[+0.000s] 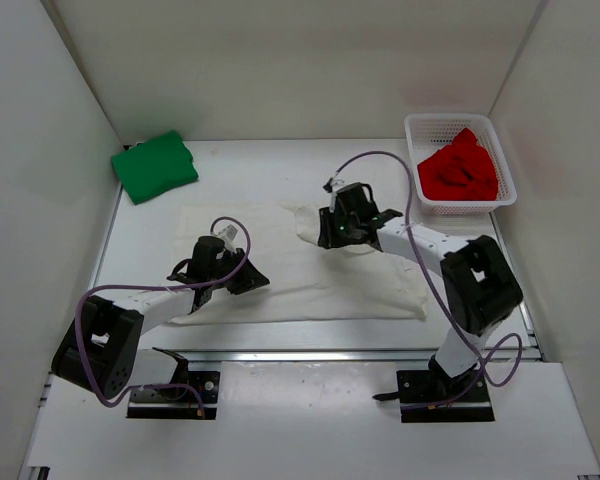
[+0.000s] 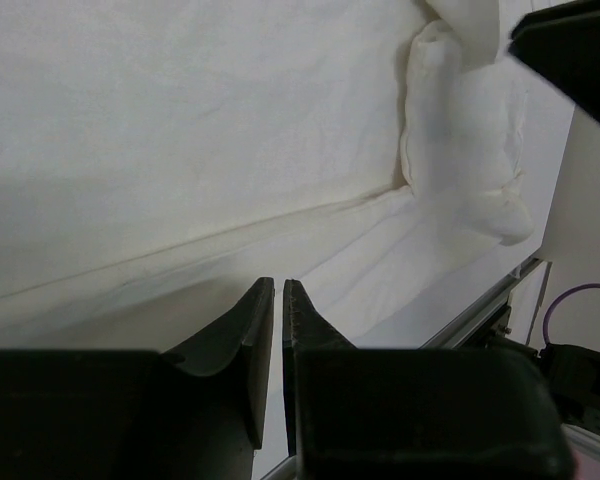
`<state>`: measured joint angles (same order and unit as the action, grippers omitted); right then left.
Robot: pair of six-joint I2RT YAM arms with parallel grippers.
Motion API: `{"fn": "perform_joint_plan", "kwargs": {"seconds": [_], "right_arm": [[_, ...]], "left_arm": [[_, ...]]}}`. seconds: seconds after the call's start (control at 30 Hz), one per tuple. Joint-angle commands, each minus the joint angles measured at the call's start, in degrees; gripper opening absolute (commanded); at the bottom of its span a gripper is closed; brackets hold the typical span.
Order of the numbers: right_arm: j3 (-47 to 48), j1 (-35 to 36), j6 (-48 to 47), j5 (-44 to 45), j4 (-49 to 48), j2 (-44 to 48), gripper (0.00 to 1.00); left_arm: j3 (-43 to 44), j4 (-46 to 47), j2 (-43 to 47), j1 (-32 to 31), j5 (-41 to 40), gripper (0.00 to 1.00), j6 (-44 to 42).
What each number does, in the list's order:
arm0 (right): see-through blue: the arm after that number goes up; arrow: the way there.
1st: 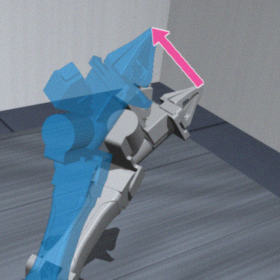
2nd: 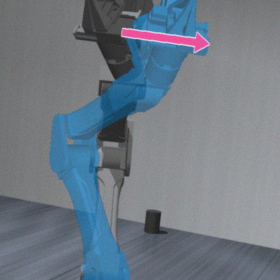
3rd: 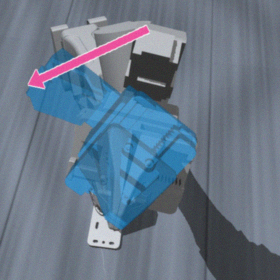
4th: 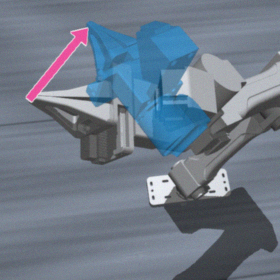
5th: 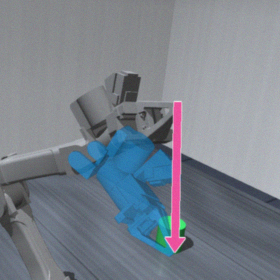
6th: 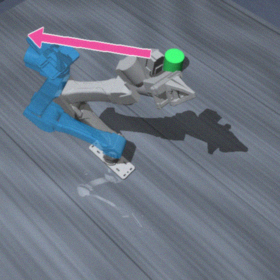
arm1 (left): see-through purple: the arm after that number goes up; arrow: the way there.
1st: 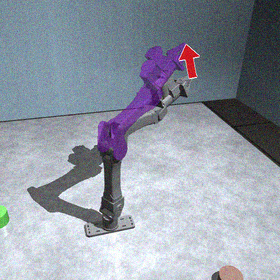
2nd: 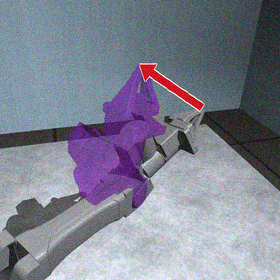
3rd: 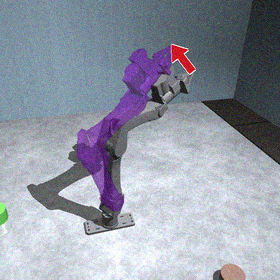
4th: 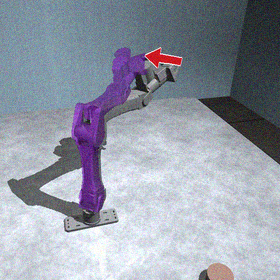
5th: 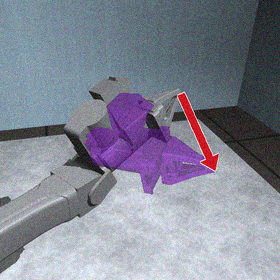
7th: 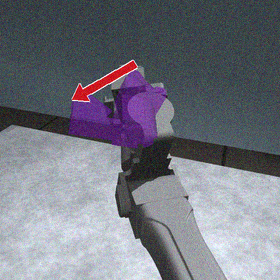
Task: Fold and stack the t-shirts
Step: Grap the side of the flattened tshirt furthest away from the robot with both arms
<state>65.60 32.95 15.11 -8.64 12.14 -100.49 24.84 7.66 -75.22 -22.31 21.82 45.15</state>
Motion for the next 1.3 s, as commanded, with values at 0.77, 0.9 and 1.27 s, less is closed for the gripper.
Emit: {"fn": "perform_joint_plan", "kwargs": {"seconds": [0.77, 0.9, 1.27], "right_arm": [[10.5, -9.5, 1.0, -9.9, -7.1, -12.2, 0.37], [10.7, -9.8, 2.2, -11.4, -8.4, -13.0, 0.37], [15.3, -13.0, 2.1, -11.6, -6.1, -13.6, 0.0]], "left_arm": [[2.8, 0.5, -0.2, 1.0, -0.4, 0.19, 0.0], [3.8, -0.5, -0.9, 0.9, -1.8, 0.2, 0.1], [10.5, -0.6, -4.9, 5.9, -3.7, 0.2, 2.6]]}}
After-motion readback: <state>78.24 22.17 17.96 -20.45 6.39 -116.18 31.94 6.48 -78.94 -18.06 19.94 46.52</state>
